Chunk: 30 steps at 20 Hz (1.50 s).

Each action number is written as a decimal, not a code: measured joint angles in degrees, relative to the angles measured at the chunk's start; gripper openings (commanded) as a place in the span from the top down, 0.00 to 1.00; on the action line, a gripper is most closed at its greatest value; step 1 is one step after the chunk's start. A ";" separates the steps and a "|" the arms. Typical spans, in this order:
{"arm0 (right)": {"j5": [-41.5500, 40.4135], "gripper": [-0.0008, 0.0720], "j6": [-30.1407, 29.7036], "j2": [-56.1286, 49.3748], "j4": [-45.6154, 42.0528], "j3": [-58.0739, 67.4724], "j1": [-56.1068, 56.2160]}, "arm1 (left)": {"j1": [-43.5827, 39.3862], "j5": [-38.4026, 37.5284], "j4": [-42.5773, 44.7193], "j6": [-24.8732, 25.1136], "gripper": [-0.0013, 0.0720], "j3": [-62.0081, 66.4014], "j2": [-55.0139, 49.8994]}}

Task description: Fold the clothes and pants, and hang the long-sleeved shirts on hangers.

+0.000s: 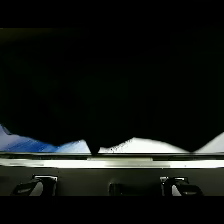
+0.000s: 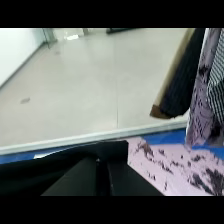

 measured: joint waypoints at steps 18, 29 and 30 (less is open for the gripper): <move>-0.35 0.95 4.94 -57.90 -1.84 -3.61 -0.04 | -12.79 17.03 -0.13 7.41 0.96 0.20 -61.02; 12.55 0.95 5.53 -61.96 -5.20 -3.61 -0.02 | -11.82 -1.73 4.63 11.78 0.96 0.24 -64.81; 13.73 0.95 5.53 -62.47 -5.22 -3.61 -0.02 | -11.82 -3.39 4.87 11.87 0.96 0.24 -65.16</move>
